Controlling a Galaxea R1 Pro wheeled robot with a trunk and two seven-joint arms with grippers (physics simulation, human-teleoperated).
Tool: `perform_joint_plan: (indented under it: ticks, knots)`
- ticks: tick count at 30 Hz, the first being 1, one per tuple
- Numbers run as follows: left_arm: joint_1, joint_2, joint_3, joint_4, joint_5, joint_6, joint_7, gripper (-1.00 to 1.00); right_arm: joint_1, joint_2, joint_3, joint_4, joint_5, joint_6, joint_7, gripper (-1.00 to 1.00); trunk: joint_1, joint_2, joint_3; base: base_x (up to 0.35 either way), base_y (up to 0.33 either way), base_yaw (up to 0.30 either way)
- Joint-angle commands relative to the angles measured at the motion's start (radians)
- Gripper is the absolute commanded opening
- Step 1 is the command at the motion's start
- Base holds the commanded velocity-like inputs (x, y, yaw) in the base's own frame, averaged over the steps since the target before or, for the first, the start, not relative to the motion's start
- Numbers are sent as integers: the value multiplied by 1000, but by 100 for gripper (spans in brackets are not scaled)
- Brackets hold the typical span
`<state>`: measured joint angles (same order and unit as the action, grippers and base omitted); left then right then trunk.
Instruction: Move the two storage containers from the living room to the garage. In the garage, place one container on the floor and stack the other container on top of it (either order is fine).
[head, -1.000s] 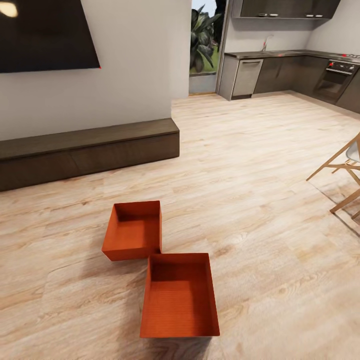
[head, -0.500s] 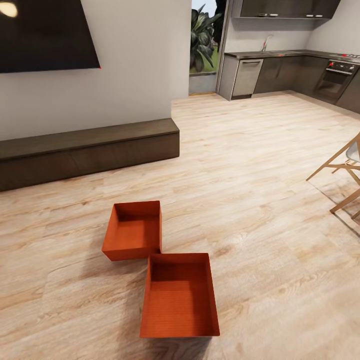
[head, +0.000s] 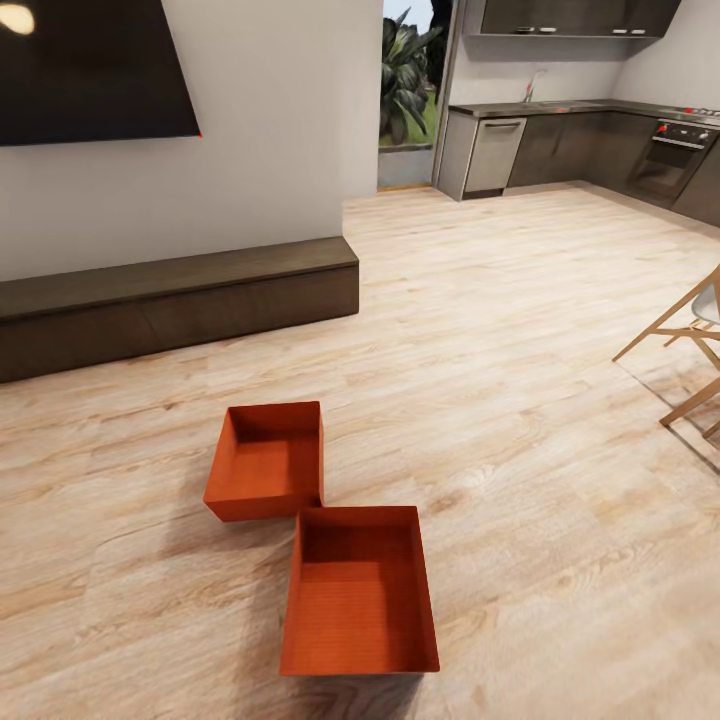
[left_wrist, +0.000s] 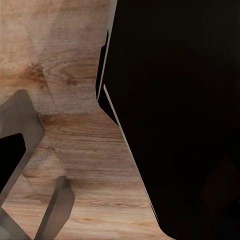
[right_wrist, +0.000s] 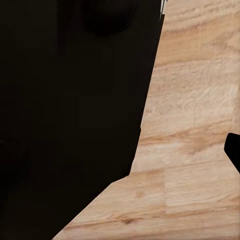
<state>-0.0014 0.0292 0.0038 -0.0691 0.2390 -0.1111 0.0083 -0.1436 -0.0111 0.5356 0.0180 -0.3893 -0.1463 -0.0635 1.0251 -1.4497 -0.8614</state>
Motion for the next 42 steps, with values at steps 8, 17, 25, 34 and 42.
perform_joint_plan:
  ticks: [8, 17, 25, 34, 42]
  knots:
    - [0, 0, 0, 0, 3, -2, 1, 100, -1, 0, 9, 2, -7, -4, -1, 100, 0, 0, -6, 0, 0, 0]
    - [0, 0, -1, 0, 3, -2, 1, 100, -1, 0, 9, 2, -6, -4, -1, 100, 0, 0, -13, 0, 0, 0]
    - [0, 0, 0, 0, 4, -2, 1, 100, -1, 0, 9, 2, -6, -4, -1, 100, 0, 0, -20, 0, 0, 0]
    - [0, 0, 0, 0, 3, -2, 1, 100, -1, 0, 9, 2, -6, -6, -1, 100, 0, 0, -30, 0, 0, 0]
    - [0, 0, -1, 0, 3, -2, 1, 100, -1, 0, 9, 2, -6, -6, -1, 100, 0, 0, -39, 0, 0, 0]
